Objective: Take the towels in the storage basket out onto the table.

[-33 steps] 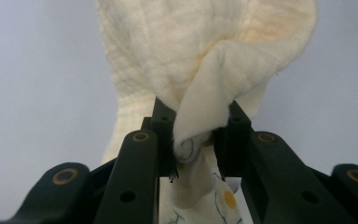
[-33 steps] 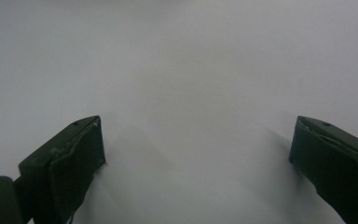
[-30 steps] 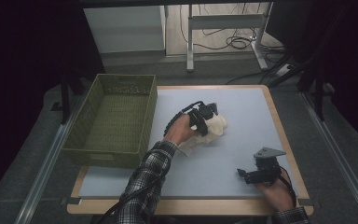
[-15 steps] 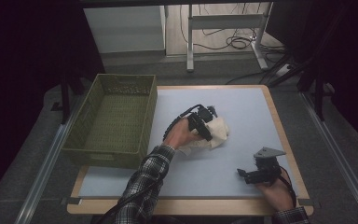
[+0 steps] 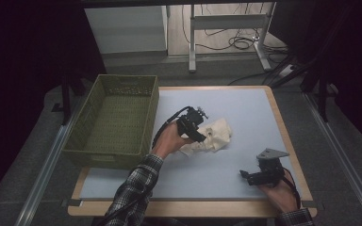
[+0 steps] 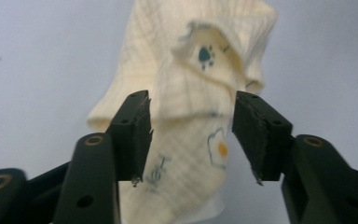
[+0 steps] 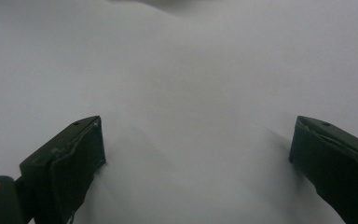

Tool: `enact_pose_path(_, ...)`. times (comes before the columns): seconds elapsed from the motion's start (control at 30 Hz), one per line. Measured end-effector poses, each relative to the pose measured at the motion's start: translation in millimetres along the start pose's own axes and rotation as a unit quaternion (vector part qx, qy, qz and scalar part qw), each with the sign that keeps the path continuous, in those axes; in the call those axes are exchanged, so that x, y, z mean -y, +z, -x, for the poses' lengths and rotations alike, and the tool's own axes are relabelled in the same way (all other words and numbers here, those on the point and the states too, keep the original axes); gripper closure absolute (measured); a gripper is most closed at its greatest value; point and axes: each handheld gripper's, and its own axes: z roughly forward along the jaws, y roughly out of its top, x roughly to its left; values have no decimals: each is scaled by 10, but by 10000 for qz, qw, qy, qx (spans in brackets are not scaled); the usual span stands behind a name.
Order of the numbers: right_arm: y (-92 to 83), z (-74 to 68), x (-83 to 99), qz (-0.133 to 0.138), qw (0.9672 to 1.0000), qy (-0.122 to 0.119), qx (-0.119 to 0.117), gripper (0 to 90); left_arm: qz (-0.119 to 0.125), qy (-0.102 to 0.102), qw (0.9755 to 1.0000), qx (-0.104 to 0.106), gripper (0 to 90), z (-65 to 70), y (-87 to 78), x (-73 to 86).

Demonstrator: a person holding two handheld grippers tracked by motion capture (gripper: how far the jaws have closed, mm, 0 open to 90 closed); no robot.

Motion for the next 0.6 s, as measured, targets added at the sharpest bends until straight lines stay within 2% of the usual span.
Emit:
enact_pose_path(0.17, -1, 1, -1, 0, 10000, -3, 12, 38, 235, -112, 9996, -129, 600, 20, -8, 225)
enact_pose_path(0.27, -6, 2, -1, 14, 10000, 21, 25, 53, 406, -246, 9989, -50, 652, 42, 23, 360)
enact_pose_path(0.4, -25, 12, 2, 87, 10000, -18, 25, 131, 546, -413, 9976, -47, 616, 80, 88, 495)
enact_pose_path(0.5, -47, 25, 5, 140, 9999, 15, 53, 231, 678, -421, 9967, -136, 540, 116, 124, 588)
enact_pose_path(0.6, -65, 32, -2, 149, 9999, 10, 9, 303, 827, -409, 9957, -121, 496, 150, 177, 690)
